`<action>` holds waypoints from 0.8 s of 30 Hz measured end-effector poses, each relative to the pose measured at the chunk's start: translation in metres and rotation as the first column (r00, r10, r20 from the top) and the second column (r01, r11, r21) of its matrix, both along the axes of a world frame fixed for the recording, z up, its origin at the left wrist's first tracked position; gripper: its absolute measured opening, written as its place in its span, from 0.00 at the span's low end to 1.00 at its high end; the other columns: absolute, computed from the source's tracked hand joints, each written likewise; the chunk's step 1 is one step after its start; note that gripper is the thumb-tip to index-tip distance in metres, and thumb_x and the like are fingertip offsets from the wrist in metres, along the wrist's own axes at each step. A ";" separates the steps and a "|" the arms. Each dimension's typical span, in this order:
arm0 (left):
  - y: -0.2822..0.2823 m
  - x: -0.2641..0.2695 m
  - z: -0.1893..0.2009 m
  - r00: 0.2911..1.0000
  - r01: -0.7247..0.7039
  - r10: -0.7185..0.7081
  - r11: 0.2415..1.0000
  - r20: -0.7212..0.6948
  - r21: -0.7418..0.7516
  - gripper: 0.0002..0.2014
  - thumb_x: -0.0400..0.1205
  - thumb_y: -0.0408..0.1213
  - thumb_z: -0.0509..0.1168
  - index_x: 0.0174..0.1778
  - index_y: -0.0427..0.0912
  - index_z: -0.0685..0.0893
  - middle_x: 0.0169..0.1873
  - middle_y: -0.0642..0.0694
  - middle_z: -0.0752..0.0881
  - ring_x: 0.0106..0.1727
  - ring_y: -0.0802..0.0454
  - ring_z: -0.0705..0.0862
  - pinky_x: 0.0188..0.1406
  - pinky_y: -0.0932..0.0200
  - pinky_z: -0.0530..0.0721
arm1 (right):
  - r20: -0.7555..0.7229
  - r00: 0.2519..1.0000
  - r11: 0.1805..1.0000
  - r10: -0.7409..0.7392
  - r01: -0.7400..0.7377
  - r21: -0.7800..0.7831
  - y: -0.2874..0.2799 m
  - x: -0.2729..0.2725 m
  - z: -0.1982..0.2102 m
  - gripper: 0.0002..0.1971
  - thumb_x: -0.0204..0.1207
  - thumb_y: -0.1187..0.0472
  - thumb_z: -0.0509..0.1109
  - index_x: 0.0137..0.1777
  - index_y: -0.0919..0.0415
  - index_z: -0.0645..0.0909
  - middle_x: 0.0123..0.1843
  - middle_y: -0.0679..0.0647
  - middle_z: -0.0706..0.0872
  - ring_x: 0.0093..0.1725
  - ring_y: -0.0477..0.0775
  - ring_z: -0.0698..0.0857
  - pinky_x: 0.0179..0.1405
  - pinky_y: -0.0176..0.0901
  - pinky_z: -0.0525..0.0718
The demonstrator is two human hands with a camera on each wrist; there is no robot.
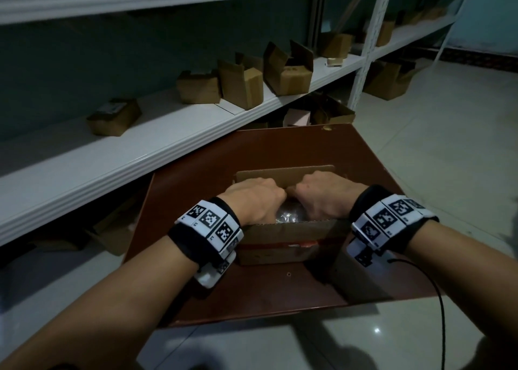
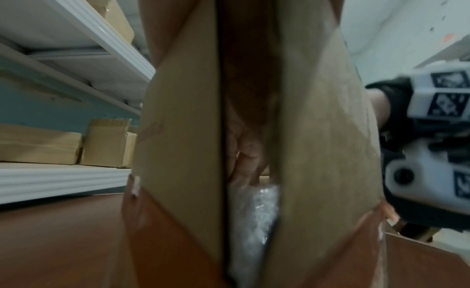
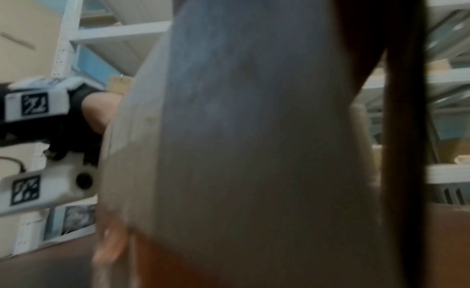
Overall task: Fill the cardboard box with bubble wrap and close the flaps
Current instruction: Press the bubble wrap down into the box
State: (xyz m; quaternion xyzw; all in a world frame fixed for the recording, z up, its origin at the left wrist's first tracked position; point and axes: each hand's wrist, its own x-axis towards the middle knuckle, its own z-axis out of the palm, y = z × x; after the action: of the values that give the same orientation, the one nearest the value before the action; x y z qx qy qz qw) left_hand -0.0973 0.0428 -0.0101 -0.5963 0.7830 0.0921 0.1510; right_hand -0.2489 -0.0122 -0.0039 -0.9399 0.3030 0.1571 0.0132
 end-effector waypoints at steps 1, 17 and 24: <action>0.000 0.000 -0.001 1.000 0.006 -0.006 1.000 -0.001 -0.002 0.17 0.80 0.51 0.72 0.59 0.44 0.87 0.51 0.44 0.88 0.47 0.43 0.87 0.48 0.47 0.89 | -0.002 1.000 1.000 0.002 -0.002 -0.012 0.000 0.000 -0.002 0.16 0.80 0.46 0.71 0.64 0.51 0.81 0.46 0.47 0.82 0.43 0.52 0.81 0.45 0.45 0.80; -0.013 -0.010 -0.002 0.996 -0.044 0.038 0.997 -0.086 -0.069 0.13 0.77 0.49 0.76 0.47 0.43 0.88 0.40 0.45 0.81 0.43 0.45 0.85 0.39 0.51 0.87 | 0.017 0.996 0.969 -0.092 0.086 0.230 -0.011 -0.012 0.006 0.25 0.69 0.40 0.79 0.64 0.46 0.83 0.53 0.46 0.90 0.52 0.51 0.87 0.57 0.49 0.86; -0.015 -0.007 -0.006 0.991 -0.057 0.046 0.994 -0.124 -0.089 0.16 0.78 0.54 0.74 0.43 0.43 0.88 0.38 0.46 0.84 0.36 0.48 0.85 0.36 0.50 0.90 | 0.084 0.973 0.905 -0.214 0.165 0.392 -0.018 -0.013 0.011 0.18 0.74 0.50 0.80 0.64 0.50 0.87 0.55 0.46 0.92 0.55 0.48 0.89 0.61 0.51 0.88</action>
State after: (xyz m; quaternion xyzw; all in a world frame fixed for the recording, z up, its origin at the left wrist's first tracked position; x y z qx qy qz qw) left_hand -0.1040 0.0275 -0.0164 -0.6158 0.7787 0.0958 0.0726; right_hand -0.2621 -0.0306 0.0066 -0.8933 0.3551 0.1517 0.2302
